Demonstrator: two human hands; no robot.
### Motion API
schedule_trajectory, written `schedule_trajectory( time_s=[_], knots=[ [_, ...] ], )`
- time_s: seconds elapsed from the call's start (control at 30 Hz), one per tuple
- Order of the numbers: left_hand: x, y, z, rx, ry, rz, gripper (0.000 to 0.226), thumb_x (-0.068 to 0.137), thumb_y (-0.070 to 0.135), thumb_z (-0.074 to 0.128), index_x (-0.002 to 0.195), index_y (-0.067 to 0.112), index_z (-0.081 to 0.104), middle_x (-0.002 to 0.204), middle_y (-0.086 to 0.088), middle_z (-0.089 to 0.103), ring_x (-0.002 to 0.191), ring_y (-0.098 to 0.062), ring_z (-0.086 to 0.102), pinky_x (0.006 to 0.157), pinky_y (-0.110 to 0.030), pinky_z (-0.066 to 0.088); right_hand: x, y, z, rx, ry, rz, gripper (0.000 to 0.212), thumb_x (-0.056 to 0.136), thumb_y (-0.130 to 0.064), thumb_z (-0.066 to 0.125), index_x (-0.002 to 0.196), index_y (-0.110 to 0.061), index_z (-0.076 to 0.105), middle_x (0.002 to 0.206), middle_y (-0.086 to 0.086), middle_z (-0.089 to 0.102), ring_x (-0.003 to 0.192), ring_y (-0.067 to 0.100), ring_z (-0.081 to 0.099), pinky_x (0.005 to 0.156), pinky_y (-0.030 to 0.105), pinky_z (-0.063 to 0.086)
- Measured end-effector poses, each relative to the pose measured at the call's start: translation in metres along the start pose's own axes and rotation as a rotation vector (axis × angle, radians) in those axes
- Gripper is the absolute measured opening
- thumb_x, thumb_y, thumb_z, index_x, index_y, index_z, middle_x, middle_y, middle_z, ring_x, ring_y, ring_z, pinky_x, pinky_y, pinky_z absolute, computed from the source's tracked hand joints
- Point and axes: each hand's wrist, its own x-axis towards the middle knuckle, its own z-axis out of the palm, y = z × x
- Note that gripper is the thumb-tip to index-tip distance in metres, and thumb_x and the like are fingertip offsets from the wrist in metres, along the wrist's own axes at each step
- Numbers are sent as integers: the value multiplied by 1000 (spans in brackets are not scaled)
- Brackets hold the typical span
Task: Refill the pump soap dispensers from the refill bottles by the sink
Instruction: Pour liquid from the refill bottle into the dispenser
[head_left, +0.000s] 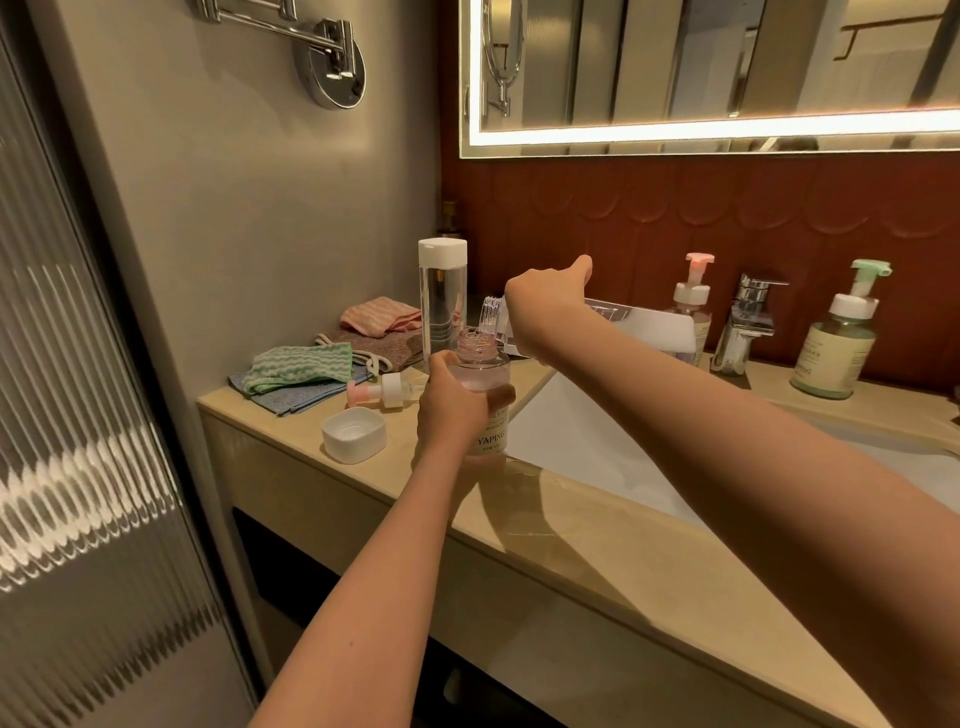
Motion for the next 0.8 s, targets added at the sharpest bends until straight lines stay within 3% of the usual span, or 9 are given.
schedule_trajectory(
  time_s=[0.27, 0.47, 0.8],
  knots=[
    [0, 0, 0, -5, 0, -2, 78, 74, 28, 77, 136, 22, 29, 134, -7, 49, 122, -29, 46, 92, -42, 42, 2, 0, 1, -8, 7, -5, 9, 88, -15, 59, 89, -13, 51, 73, 1, 48, 84, 20, 46, 98, 43, 28],
    [-1, 1, 0, -10, -5, -10, 78, 74, 27, 77, 135, 22, 29, 134, -6, 48, 122, -29, 46, 92, -42, 42, 1, 0, 0, -12, 11, -12, 8, 88, -14, 59, 90, -13, 51, 85, 1, 53, 84, 21, 46, 99, 44, 28],
    [-1, 0, 0, -11, -4, -3, 77, 74, 29, 76, 135, 23, 29, 134, -6, 48, 123, -29, 46, 91, -42, 42, 0, 0, -1, -9, 4, -8, 9, 88, -14, 58, 89, -13, 49, 72, 1, 47, 84, 21, 45, 98, 43, 28]
  ],
)
